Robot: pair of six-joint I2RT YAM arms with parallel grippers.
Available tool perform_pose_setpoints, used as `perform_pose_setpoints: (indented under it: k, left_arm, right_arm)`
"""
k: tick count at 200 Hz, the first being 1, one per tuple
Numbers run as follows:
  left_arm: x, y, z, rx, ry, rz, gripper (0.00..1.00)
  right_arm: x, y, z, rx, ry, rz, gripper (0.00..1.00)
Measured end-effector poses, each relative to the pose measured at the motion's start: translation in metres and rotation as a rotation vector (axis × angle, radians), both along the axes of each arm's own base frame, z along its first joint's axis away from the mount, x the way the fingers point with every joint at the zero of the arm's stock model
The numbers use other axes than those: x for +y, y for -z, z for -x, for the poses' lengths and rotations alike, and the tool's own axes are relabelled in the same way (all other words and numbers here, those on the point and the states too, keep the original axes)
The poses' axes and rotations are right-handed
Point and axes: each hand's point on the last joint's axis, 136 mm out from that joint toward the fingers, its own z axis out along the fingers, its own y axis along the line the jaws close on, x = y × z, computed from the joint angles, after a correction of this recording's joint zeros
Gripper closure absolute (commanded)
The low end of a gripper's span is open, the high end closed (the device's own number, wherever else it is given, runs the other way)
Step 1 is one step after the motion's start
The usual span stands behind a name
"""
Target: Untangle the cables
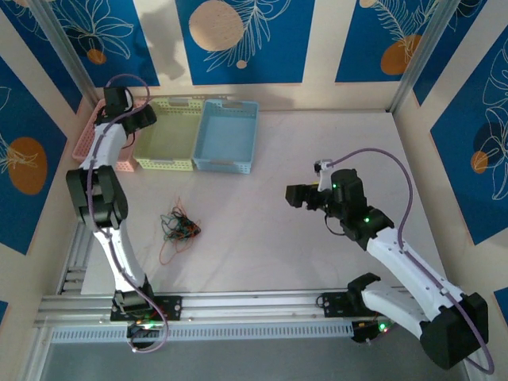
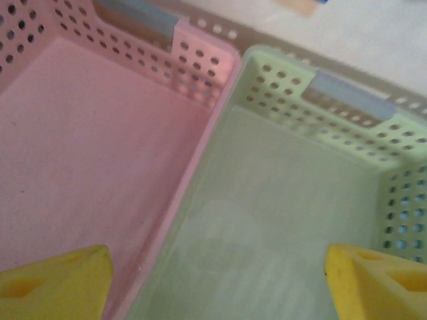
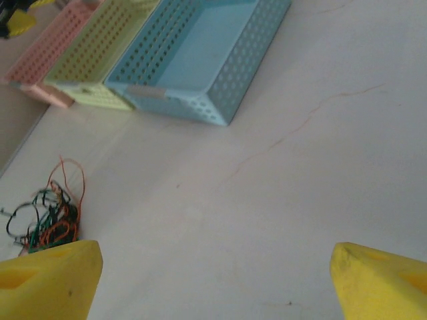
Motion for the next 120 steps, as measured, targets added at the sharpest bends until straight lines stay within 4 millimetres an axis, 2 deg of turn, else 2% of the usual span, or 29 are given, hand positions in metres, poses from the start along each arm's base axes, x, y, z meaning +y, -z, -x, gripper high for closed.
perform_pose_setpoints:
  k: [35, 58, 75, 103, 120]
  left_arm:
    - [0.01, 0.034, -0.019, 0.097, 0.019, -0.011, 0.2]
    - [0.01, 0.045, -0.026, 0.132, 0.035, -0.015, 0.2]
    - [0.011, 0.052, -0.028, 0.152, 0.043, -0.021, 0.21]
    - [0.012, 0.066, -0.028, 0.194, 0.058, -0.037, 0.27]
    - [0.012, 0.08, -0.024, 0.231, 0.066, -0.044, 0.36]
  right_arm:
    - [0.01, -0.007, 0.014, -0.025, -0.057, 0.006, 0.12]
    - [0.013, -0.01, 0.018, -0.042, -0.073, 0.014, 0.12]
    - [0.013, -0.009, 0.019, -0.043, -0.076, 0.022, 0.16]
    - [0.014, -0.011, 0.024, -0.045, -0.082, 0.024, 0.17]
    - [0.014, -0.018, 0.029, -0.066, -0.09, 0.012, 0.18]
